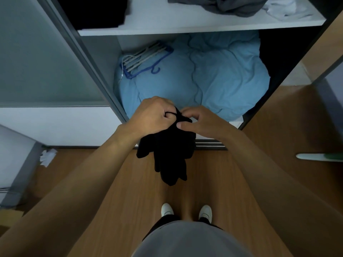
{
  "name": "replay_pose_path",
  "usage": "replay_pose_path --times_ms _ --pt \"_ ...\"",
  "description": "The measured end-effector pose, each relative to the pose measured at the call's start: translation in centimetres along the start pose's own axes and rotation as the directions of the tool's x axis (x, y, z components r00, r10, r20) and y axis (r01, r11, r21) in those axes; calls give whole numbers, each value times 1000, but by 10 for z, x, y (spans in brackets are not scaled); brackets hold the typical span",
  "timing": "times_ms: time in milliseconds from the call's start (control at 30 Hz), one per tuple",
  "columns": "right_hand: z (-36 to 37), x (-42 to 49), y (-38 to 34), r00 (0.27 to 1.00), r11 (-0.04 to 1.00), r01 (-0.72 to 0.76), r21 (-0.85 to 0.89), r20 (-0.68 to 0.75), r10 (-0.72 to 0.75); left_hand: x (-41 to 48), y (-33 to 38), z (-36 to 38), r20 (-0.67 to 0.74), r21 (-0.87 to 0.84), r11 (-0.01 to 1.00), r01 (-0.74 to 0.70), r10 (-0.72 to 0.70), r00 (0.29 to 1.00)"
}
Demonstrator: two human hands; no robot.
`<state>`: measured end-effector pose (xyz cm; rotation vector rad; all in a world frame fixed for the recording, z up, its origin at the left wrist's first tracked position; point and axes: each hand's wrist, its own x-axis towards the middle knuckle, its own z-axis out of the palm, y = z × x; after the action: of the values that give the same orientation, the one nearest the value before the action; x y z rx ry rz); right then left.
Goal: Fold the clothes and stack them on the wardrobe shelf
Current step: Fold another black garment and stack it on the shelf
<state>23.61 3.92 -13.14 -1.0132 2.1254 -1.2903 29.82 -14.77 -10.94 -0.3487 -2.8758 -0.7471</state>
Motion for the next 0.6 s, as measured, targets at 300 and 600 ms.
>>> replay_pose_path --times_ms 300,600 --pt "-2 -14 13 990 988 -138 -63 7 139 -7 -7 -2 -222 -44 997 70 -78 972" --pt "-24 -6 -4 937 981 -117 -155 -345 57 -42 -36 32 -187 -235 914 332 -378 907"
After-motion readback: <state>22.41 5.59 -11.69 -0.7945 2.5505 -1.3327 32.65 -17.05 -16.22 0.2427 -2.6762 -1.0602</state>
